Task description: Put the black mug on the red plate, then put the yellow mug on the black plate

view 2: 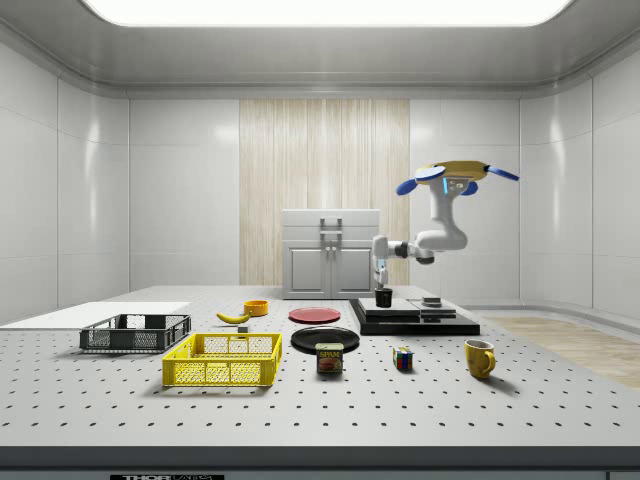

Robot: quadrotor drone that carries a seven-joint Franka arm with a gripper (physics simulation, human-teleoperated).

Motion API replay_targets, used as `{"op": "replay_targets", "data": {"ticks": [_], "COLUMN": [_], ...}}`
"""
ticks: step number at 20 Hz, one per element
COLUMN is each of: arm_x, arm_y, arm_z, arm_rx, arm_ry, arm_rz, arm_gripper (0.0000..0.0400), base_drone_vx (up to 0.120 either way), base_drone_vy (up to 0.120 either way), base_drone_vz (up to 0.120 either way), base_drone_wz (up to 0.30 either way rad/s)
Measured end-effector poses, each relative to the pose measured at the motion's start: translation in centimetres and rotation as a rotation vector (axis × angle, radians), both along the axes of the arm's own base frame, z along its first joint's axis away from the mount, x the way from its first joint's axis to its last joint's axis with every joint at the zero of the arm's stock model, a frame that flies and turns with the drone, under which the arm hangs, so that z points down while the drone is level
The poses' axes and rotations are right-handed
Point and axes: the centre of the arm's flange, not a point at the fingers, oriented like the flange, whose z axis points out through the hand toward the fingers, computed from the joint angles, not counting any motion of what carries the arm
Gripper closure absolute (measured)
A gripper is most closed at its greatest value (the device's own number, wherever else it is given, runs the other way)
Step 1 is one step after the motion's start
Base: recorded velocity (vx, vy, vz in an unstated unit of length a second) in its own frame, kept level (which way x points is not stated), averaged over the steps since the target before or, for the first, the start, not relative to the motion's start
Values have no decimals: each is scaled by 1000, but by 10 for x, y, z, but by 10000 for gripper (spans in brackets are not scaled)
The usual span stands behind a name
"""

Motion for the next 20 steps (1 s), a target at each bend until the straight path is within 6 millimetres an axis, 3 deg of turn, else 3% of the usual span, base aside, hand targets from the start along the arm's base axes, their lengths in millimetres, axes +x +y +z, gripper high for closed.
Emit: {"op": "replay_targets", "data": {"ticks": [20], "arm_x": [0], "arm_y": [0], "arm_z": [0], "arm_rx": [0], "arm_ry": [0], "arm_rz": [0], "arm_gripper": [290], "base_drone_vx": [120], "base_drone_vy": [-112], "base_drone_vz": [0], "base_drone_wz": [0]}}
